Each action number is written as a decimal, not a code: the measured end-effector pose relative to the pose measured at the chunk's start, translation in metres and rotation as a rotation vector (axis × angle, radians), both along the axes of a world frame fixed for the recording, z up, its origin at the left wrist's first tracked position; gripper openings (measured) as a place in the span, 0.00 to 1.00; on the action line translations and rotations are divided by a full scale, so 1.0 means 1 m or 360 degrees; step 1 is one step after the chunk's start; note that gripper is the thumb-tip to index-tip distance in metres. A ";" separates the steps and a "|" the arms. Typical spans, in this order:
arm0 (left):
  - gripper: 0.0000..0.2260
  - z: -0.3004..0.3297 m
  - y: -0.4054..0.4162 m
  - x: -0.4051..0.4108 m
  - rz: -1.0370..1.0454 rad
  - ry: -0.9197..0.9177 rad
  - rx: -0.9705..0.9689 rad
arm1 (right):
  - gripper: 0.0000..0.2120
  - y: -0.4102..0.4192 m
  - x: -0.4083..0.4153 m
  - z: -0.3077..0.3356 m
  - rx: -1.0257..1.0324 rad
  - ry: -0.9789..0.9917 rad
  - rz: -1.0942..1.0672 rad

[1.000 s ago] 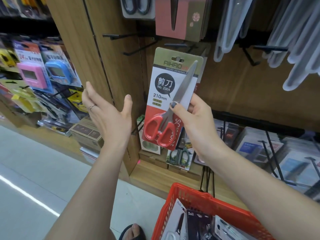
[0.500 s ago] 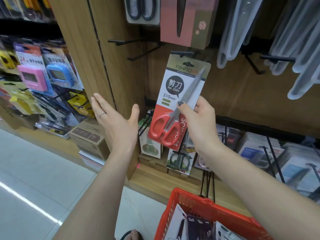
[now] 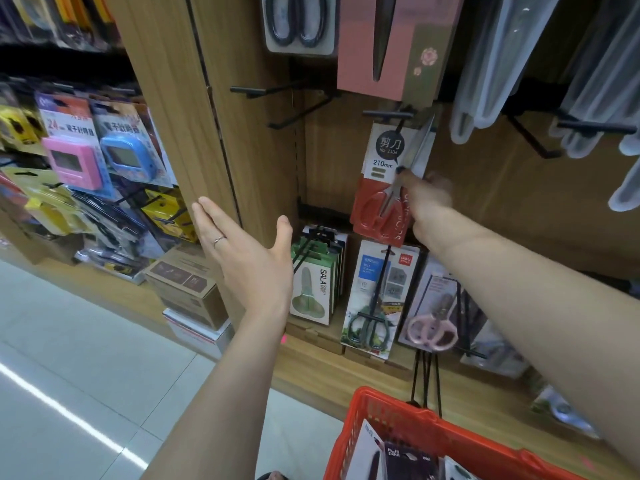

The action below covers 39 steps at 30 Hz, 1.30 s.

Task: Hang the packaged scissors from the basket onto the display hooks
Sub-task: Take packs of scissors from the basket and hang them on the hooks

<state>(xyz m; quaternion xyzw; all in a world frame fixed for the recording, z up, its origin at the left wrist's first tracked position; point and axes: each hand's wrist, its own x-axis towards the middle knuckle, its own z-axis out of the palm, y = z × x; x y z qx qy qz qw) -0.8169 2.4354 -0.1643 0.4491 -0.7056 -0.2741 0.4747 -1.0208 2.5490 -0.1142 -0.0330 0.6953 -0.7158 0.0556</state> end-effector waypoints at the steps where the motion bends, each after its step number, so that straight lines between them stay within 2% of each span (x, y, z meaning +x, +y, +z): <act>1: 0.47 0.000 0.000 0.000 0.0006 0.0004 0.0002 | 0.10 -0.001 -0.002 0.000 0.0005 0.0001 -0.0001; 8: 0.48 0.003 0.001 0.001 -0.0060 0.0009 0.0030 | 0.11 -0.004 -0.009 0.005 0.0142 -0.0078 0.0068; 11: 0.47 0.008 0.004 0.006 -0.0104 -0.0023 0.0054 | 0.25 0.005 -0.003 0.007 0.0540 0.0012 0.0097; 13: 0.45 0.012 0.011 0.011 -0.0096 -0.0037 0.0037 | 0.25 0.014 0.008 0.005 0.0731 0.0135 0.0106; 16: 0.38 0.018 0.034 0.016 -0.0225 0.0000 -0.0058 | 0.24 0.032 0.028 -0.002 0.0788 0.0366 0.0141; 20: 0.27 0.016 0.079 0.015 -0.0648 -0.0050 -0.0169 | 0.23 0.078 0.063 -0.010 0.0807 0.0560 0.0197; 23: 0.12 0.008 0.118 0.013 -0.1058 -0.0150 -0.0273 | 0.17 0.128 0.085 -0.030 0.0879 0.0771 0.0176; 25: 0.03 -0.006 0.147 0.011 -0.1343 -0.0305 -0.0335 | 0.14 0.165 0.098 -0.051 0.0923 0.0889 0.0077; 27: 0.03 -0.026 0.177 0.010 -0.1621 -0.0571 -0.0406 | 0.09 0.202 0.107 -0.073 0.0950 0.0893 -0.0014; 30: 0.02 -0.068 0.216 0.013 -0.2011 -0.1196 -0.0507 | 0.05 0.253 0.121 -0.107 0.1013 0.0856 -0.0101; 32: 0.05 -0.101 0.237 0.015 -0.2212 -0.1670 -0.0553 | 0.05 0.280 0.131 -0.123 0.1123 0.1088 -0.0046; 34: 0.08 -0.129 0.251 0.019 -0.2310 -0.1991 -0.0568 | 0.07 0.296 0.143 -0.135 0.1249 0.1446 0.0013; 36: 0.10 -0.148 0.259 0.017 -0.2351 -0.2123 -0.0568 | 0.10 0.304 0.147 -0.137 0.1214 0.1688 -0.0011; 39: 0.14 -0.169 0.267 0.010 -0.2353 -0.2147 -0.0489 | 0.12 0.313 0.143 -0.132 0.1077 0.1564 -0.0132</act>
